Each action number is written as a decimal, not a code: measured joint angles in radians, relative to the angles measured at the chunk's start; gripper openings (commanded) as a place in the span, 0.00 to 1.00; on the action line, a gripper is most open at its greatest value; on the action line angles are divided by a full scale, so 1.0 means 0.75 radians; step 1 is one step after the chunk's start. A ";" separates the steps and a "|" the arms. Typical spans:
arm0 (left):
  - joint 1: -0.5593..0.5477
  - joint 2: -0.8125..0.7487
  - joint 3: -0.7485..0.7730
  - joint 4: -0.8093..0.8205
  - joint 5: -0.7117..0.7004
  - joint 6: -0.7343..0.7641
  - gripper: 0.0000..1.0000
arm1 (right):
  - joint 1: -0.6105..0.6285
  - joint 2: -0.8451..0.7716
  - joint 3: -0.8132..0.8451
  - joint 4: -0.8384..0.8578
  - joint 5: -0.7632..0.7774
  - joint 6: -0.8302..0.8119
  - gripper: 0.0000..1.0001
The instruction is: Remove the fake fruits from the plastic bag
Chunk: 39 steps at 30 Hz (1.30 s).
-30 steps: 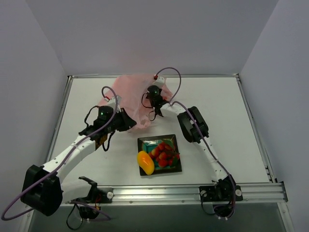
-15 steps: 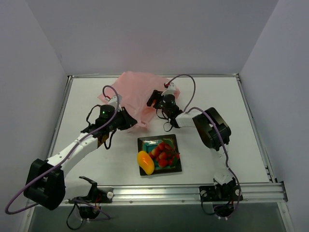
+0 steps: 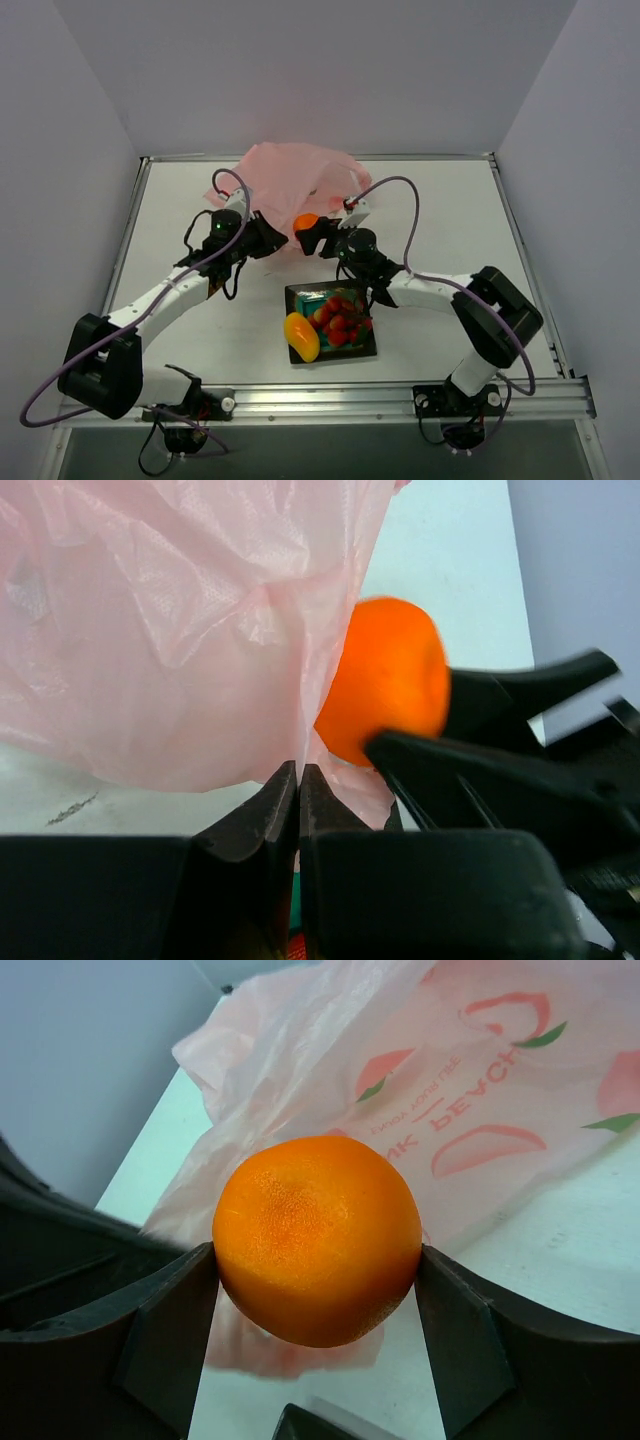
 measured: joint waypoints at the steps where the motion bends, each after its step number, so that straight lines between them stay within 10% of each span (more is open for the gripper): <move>1: 0.001 0.000 0.008 0.001 -0.003 0.001 0.02 | 0.021 -0.061 -0.026 -0.022 0.034 -0.010 0.20; 12: 0.023 0.034 0.048 0.048 -0.022 0.001 0.02 | 0.364 -0.731 -0.268 -0.447 0.326 -0.097 0.21; 31: 0.023 0.038 0.047 0.093 -0.060 0.002 0.02 | 0.511 -0.244 -0.044 -0.720 0.368 -0.280 0.24; 39: 0.022 0.038 0.047 0.109 -0.060 0.002 0.02 | 0.495 -0.168 -0.044 -0.712 0.370 -0.278 0.48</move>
